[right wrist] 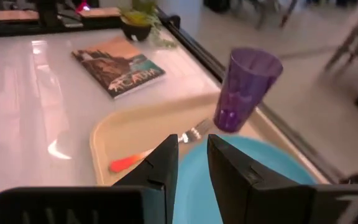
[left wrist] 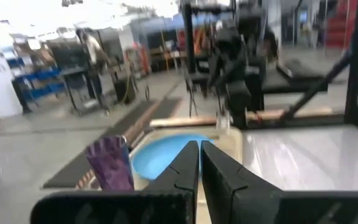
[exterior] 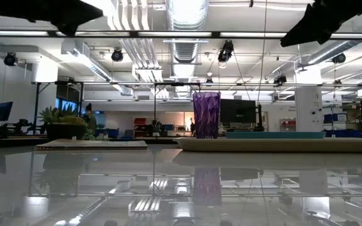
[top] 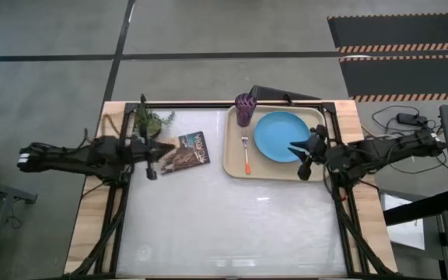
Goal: Pick and place plate/cup/fork/spoon on tray
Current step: Return to Home Position
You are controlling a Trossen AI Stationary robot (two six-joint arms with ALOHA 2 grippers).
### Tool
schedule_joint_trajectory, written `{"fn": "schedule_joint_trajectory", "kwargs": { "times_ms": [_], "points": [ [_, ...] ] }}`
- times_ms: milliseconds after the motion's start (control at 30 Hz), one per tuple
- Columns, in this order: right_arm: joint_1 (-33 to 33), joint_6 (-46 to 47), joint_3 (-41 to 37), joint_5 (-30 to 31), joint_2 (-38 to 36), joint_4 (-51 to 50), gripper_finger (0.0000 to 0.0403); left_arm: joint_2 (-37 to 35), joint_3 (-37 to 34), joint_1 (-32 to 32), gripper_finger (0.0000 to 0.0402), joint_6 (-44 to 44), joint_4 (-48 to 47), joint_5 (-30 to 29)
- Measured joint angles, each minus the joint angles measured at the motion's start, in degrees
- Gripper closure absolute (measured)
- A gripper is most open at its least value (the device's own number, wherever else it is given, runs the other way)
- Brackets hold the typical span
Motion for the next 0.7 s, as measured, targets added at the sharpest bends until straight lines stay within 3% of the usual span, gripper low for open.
{"fn": "schedule_joint_trajectory", "kwargs": {
  "times_ms": [300, 533, 700],
  "points": [
    [-2.1, -17.3, -9.9, -9.8, -6.7, 19.3, 0.0335, -16.5, -7.5, 0.0, 0.0402, -1.6, 0.0, 0.0],
    [-7.3, -18.6, -13.8, -17.9, -11.0, 20.3, 0.0335, -24.4, -11.4, 0.0, 0.0402, -1.7, -1.4, -0.1],
    [-8.3, -20.6, -16.1, -19.9, -15.6, 21.8, 0.0335, -26.2, -13.4, 0.0, 0.0402, -2.0, -1.9, -0.1]
  ]
}}
